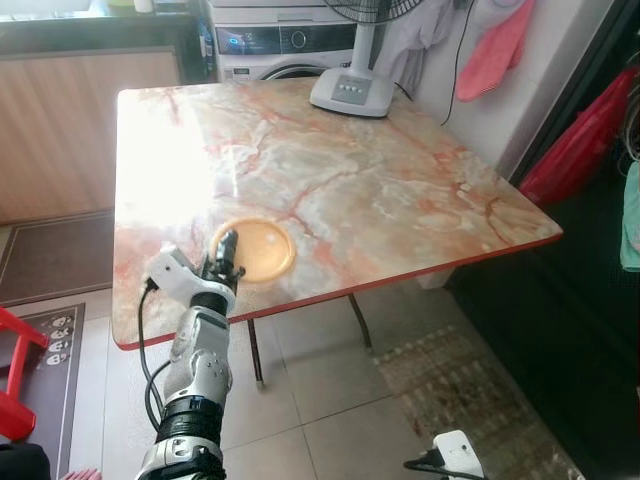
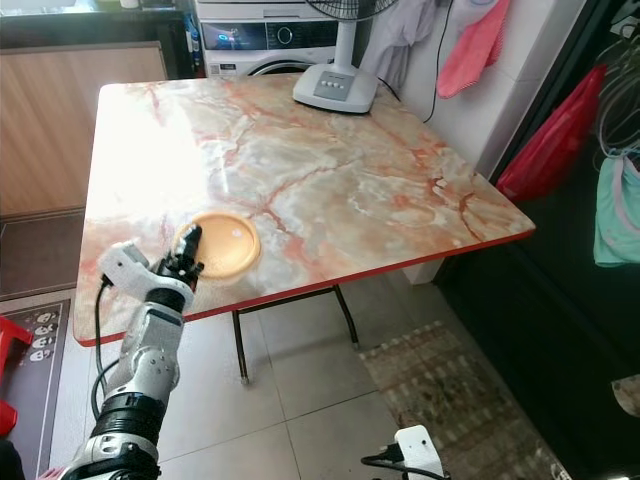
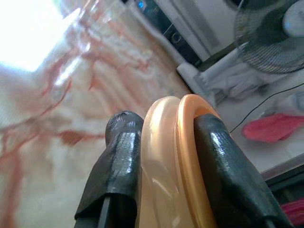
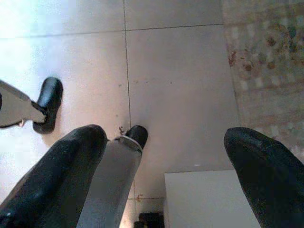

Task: Restocking fridge

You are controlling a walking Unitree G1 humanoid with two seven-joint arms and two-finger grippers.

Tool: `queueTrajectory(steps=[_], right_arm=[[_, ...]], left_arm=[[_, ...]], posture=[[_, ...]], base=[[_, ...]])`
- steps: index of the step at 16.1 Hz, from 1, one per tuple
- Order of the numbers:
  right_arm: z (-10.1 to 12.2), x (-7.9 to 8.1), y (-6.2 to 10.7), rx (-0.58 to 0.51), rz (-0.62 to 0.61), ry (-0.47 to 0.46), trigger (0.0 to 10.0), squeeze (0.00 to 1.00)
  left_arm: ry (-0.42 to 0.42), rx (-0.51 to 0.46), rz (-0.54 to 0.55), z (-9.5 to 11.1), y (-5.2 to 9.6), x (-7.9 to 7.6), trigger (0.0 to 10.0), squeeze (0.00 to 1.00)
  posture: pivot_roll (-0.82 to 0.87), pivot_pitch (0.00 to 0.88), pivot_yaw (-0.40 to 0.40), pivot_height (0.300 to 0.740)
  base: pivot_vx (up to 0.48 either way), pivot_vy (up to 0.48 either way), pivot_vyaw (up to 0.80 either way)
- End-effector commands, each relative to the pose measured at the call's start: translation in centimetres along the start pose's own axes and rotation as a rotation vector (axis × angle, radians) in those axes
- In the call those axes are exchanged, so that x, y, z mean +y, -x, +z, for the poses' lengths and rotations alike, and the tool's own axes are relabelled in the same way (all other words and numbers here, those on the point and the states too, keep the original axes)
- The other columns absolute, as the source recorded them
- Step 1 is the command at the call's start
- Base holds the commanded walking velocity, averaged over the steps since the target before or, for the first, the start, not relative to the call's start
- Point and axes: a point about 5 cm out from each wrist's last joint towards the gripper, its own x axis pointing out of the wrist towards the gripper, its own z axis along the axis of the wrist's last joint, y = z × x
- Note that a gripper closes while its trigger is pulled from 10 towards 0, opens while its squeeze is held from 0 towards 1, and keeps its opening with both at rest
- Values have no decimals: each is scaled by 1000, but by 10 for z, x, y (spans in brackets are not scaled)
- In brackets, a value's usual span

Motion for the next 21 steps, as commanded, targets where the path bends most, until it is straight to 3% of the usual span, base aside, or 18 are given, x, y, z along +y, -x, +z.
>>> queueTrajectory(steps=[1, 4, 5, 6, 8, 11, 20, 21], right_arm=[[-1, -4, 2, 8, -8, 25, 10000, 0], [1, -3, 1, 10, 1, 84, 10000, 0], [1, -2, 1, 11, 4, 82, 10000, 0], [0, -2, 1, 1, -8, 33, 10000, 0], [-4, -3, 1, -29, -46, -93, 10000, 0], [-6, -2, 1, -32, -60, -147, 10000, 0], [-7, -1, 0, -36, -69, -182, 10000, 0], [-7, 0, 0, -57, -81, -233, 10000, 0]], left_arm=[[4, -9, -26, 3, 1, -4, 0, 0], [-33, -45, -32, 18, 7, -5, 157, 0], [-54, -48, -43, 20, 12, -5, 6510, 0], [-91, -45, -44, 23, 19, -5, 10000, 0], [-116, -66, 9, 32, 35, 0, 10000, 0], [-182, -76, 34, 43, 46, 1, 10000, 0], [-195, -54, 52, 52, 45, -2, 10000, 0], [-185, -23, 21, 41, 38, -9, 10000, 0]], posture=[[66, 1, -104, 740], [74, 0, -102, 740], [77, 0, -99, 740], [77, 0, -99, 740], [92, 0, -88, 740], [107, 0, -86, 740], [102, 0, -74, 740], [55, 0, -53, 740]], base=[[0, 0, 0], [0, 0, 0], [0, 0, 0], [0, 0, 0], [0, 0, 0], [0, 0, 0], [0, 254, 0], [0, 364, 0]])
